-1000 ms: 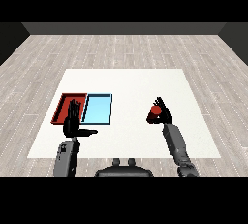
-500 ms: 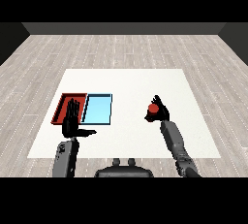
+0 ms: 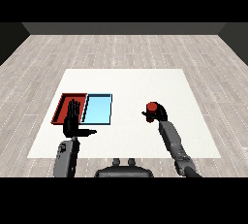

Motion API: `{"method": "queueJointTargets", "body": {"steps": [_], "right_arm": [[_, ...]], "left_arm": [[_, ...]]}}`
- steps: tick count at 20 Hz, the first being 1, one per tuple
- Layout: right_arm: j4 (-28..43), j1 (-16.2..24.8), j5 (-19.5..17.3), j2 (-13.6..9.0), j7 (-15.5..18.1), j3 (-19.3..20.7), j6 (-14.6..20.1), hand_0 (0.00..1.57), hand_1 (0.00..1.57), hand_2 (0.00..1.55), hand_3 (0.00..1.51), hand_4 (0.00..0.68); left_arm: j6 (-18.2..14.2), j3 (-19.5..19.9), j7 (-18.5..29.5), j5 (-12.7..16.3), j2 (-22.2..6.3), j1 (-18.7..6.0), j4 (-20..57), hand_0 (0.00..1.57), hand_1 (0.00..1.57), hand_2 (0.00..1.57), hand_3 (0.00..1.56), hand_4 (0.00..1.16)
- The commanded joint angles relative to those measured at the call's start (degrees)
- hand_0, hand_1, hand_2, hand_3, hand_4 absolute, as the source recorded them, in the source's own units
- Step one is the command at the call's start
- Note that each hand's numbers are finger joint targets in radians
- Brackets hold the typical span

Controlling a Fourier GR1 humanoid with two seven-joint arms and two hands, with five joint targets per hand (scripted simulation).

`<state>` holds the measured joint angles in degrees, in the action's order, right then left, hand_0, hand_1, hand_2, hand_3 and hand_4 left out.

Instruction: Pick the red can and put it in the red box

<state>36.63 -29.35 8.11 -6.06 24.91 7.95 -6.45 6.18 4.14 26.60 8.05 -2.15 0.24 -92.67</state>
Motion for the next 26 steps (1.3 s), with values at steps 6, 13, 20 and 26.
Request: {"method": "queueJointTargets", "body": {"steps": [6, 13, 20, 26], "right_arm": [[-2.46, 0.44, -4.45, -0.24, 1.24, -2.12, 3.27, 1.53, 1.53, 1.47, 1.42, 0.551], [7.18, 3.79, -4.31, 0.63, -4.31, -3.37, 5.38, 1.55, 1.55, 1.47, 1.41, 0.558], [21.78, 6.10, -2.55, 1.73, -7.91, -4.01, 7.30, 1.54, 1.54, 1.47, 1.38, 0.586], [31.05, 10.55, -1.11, -2.35, -7.82, -3.20, 3.69, 1.52, 1.52, 1.46, 1.38, 0.608]], "left_arm": [[-0.69, 1.28, -1.91, 1.13, -0.52, -4.08, 1.36, 0.00, 0.00, 0.00, 0.00, 0.00], [-2.01, -2.53, 0.16, -1.94, 2.05, 0.38, -0.92, 0.00, 0.00, 0.00, 0.00, 0.00], [0.34, 0.51, -0.45, 1.14, -0.16, -1.58, 1.01, 0.00, 0.00, 0.00, 0.00, 0.00], [-2.85, -3.20, -1.40, -3.74, 1.74, -2.00, -0.18, 0.00, 0.00, 0.00, 0.00, 0.00]]}}
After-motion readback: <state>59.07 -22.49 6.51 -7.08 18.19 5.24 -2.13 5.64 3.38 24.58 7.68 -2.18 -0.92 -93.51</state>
